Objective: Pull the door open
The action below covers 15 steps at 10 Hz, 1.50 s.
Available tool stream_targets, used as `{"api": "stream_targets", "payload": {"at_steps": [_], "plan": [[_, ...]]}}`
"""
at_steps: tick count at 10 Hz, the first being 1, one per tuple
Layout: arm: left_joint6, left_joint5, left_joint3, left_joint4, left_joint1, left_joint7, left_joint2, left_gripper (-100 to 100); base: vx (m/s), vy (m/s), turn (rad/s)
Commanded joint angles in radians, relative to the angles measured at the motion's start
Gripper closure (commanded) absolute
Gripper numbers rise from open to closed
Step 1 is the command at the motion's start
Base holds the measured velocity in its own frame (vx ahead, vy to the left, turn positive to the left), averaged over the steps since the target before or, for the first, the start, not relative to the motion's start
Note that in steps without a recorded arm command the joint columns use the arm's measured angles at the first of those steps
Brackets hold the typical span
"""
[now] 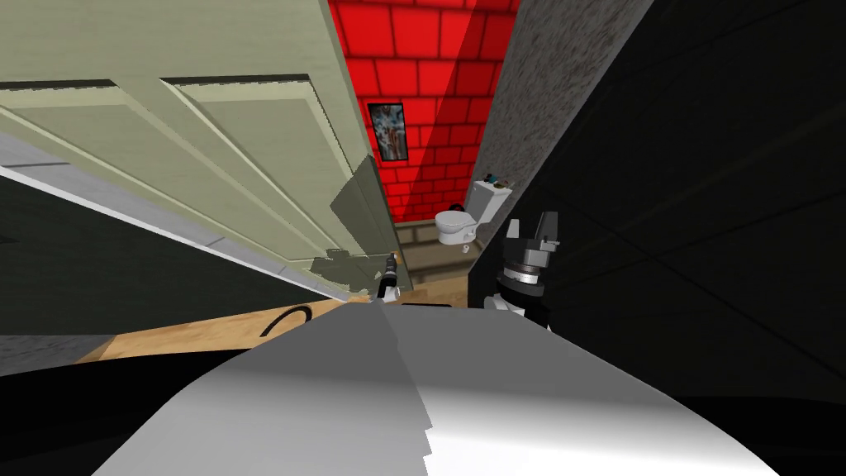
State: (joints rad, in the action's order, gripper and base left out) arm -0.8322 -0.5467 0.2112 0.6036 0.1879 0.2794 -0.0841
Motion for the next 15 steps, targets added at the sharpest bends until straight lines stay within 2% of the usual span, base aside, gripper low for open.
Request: {"api": "stream_targets", "payload": {"at_steps": [1, 4, 5, 11, 12, 14, 15], "plan": [[-0.010, -0.003, -0.010, -0.030, 0.009, -0.006, -0.014, 100, -0.163, -0.007, -0.014], [-0.002, 0.006, -0.006, -0.038, 0.008, -0.020, -0.050, 100, -0.179, 0.013, 0.031], [-0.011, 0.006, -0.002, -0.044, 0.012, -0.024, -0.043, -100, -0.188, 0.028, 0.034], [-0.015, 0.010, 0.023, -0.033, 0.017, -0.045, -0.041, -100, -0.210, -0.007, 0.062], [-0.012, 0.023, 0.044, -0.027, 0.020, -0.065, -0.028, -100, -0.182, 0.078, -0.095], [-0.006, 0.035, 0.058, -0.025, 0.021, -0.080, -0.013, -100, -0.044, 0.053, -0.262], [-0.008, 0.032, 0.054, -0.034, 0.026, -0.076, -0.019, -100, 0.013, 0.008, -0.053]]}}
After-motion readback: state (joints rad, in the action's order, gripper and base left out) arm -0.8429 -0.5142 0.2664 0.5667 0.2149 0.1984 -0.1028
